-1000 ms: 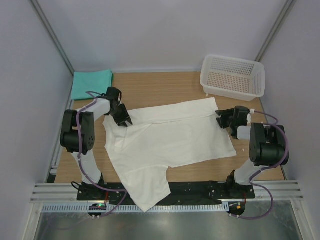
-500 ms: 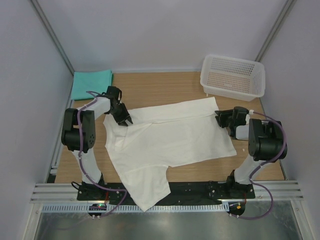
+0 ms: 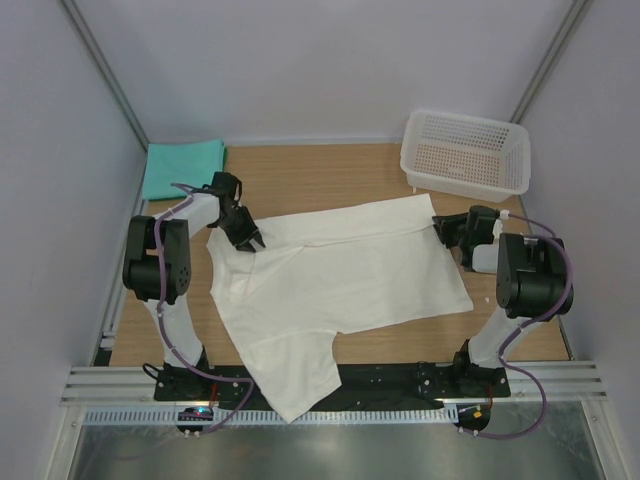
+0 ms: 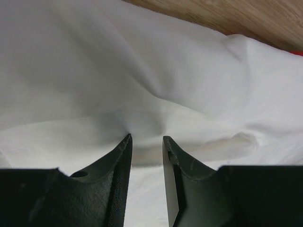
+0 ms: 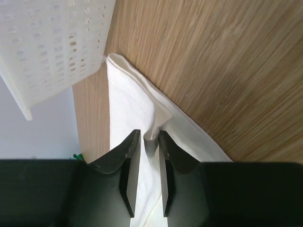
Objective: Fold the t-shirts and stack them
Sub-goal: Fold the tshirt
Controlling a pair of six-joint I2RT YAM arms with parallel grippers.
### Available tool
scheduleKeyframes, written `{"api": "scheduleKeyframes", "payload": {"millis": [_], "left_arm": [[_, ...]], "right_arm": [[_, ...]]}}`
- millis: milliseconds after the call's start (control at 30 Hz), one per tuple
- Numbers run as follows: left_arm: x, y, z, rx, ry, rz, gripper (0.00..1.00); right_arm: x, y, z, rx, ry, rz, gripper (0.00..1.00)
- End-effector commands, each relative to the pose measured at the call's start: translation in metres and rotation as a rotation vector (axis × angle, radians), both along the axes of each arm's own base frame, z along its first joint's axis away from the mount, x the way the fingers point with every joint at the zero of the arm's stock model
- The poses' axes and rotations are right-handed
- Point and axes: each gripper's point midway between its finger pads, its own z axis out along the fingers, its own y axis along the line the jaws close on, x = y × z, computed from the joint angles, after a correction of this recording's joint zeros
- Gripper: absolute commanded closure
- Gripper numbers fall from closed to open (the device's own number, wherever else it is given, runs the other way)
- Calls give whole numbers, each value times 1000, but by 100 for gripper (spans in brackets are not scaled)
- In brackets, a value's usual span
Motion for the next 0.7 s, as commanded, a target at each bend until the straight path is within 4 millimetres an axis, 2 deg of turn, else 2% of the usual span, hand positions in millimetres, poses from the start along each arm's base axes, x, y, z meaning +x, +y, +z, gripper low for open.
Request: {"api": "scheduleKeyframes", "payload": {"millis": [0,133,167,200,233,333,433,567,667], "left_arm": [[-10,24,-33,103,60,11,66],[-8,25,-32,104,56,10,66],[-8,25,-32,103,57,8,66],[-9,25,-33,105,58,7,66],[-9,26,-33,105,60,8,66],[-10,28,-35,106,65,10,66],[-11,30,-35,107,68,11,66],[-10,31,-36,108,69,13,66],[-10,30,-37,101,68,11,66]], "right_arm": [[11,-10,9,-47,-30,-9,73],[9,-8,-2,-25,-10,-7,83],[9,-8,-1,-29,-13,-7,87],[7,-9,-2,-42,-6,-6,96],[7,-12,1,-58,-11,-12,99],[13,-14,12,-154,-27,48,99],[13,-16,31,-232,-62,85,99],[6,-20,20,-275,-24,102,97],[3,-19,5,-284,19,132,84]]}}
